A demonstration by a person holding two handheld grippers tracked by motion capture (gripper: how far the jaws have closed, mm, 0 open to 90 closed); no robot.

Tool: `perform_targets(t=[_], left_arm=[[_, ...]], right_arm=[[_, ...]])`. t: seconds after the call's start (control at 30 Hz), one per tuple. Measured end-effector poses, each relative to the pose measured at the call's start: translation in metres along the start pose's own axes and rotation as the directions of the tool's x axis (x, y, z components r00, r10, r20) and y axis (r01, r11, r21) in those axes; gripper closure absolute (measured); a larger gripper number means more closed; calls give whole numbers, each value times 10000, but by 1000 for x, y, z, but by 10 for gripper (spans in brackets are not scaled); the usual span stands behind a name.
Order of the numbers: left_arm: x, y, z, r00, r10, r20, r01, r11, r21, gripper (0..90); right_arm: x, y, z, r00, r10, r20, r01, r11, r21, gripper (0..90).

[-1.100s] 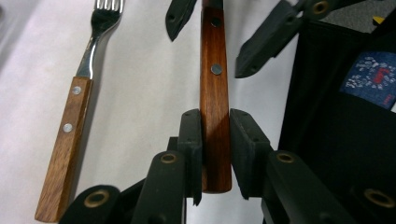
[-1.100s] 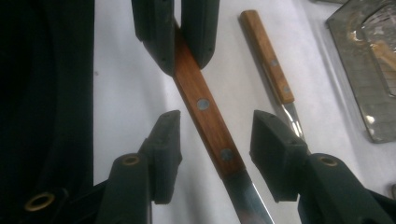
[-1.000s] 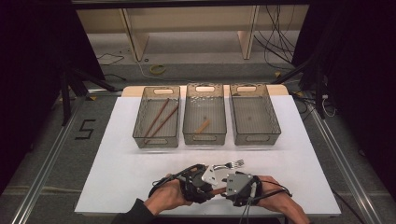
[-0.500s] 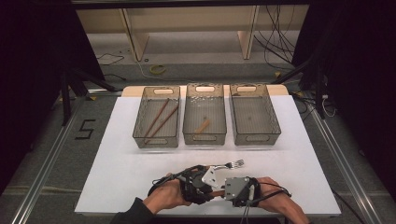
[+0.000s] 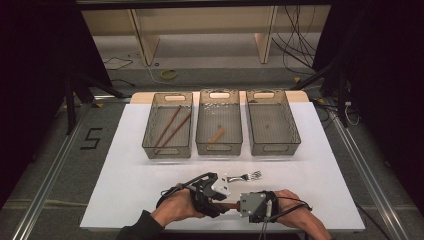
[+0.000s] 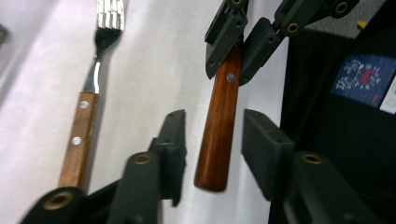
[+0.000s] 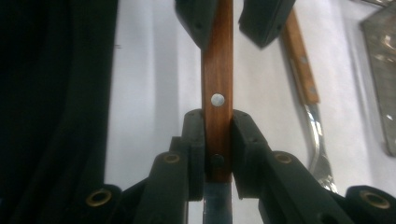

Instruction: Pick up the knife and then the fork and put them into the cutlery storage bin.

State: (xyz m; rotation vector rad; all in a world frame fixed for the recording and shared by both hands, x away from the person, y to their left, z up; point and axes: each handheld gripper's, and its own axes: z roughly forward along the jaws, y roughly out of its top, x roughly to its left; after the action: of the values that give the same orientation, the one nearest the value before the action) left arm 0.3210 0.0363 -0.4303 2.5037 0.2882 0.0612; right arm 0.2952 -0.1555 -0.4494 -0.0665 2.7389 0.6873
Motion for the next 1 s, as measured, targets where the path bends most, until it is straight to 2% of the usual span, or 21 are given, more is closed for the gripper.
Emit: perform_targets(t=[0.1, 0.17, 0.23, 0.3, 0.37, 0.43, 0.5, 0.6, 0.7, 0.77, 0.8, 0.87, 0.9, 1.0], left_arm=[[6, -1, -9, 9987, -482, -171, 472, 9973, -563, 451], [11, -3, -15, 9966, -738, -363, 704, 9937, -876, 410], [15, -6, -20, 9921, -1174, -452, 1101, 9842, -1386, 367], [18, -9, -24, 9882, -1400, -621, 1280, 9777, -1662, 344], [22, -14, -27, 9843, -1640, -652, 1493, 9709, -1874, 315], [25, -19, -29, 9791, -1909, -695, 1710, 9591, -2257, 310], [28, -26, -30, 9740, -2160, -690, 1919, 9473, -2566, 305], [31, -35, -29, 9652, -2497, -780, 2184, 9333, -2851, 294], [34, -45, -28, 9557, -2818, -848, 2420, 9164, -3187, 287], [37, -51, -28, 9478, -3060, -900, 2602, 9049, -3368, 282], [38, -52, -28, 9429, -3217, -868, 2743, 8973, -3459, 276], [40, -55, -29, 9392, -3300, -947, 2783, 8934, -3527, 270], [40, -56, -30, 9361, -3383, -960, 2840, 8882, -3612, 264], [42, -60, -30, 9314, -3495, -1019, 2883, 8791, -3795, 248]], right_arm=[[-2, -1, -4, 9989, 421, 212, -419, 9991, -71, 778], [-3, -2, -8, 9978, 544, 375, -544, 9985, -24, 778], [-6, -3, -10, 9963, 661, 553, -661, 9978, -29, 778], [-10, -5, -13, 9946, 757, 709, -757, 9971, -23, 778], [-13, -8, -15, 9907, 1066, 841, -1061, 9943, -111, 778], [-18, -10, -19, 9902, 1014, 958, -1017, 9948, -25, 778], [-23, -11, -22, 9867, 1132, 1168, -1117, 9936, -196, 778], [-31, -14, -27, 9777, 1581, 1385, -1541, 9873, -387, 778], [-40, -16, -33, 9593, 2292, 1649, -2204, 9729, -703, 778], [-48, -17, -36, 9434, 2768, 1827, -2646, 9603, -882, 778], [-52, -18, -38, 9330, 3042, 1920, -2890, 9517, -1037, 778], [-60, -20, -44, 9099, 3655, 1962, -3455, 9295, -1294, 778], [-65, -21, -46, 8998, 3838, 2074, -3607, 9219, -1413, 778], [-76, -23, -53, 8688, 4446, 2179, -4153, 8940, -1682, 778]])
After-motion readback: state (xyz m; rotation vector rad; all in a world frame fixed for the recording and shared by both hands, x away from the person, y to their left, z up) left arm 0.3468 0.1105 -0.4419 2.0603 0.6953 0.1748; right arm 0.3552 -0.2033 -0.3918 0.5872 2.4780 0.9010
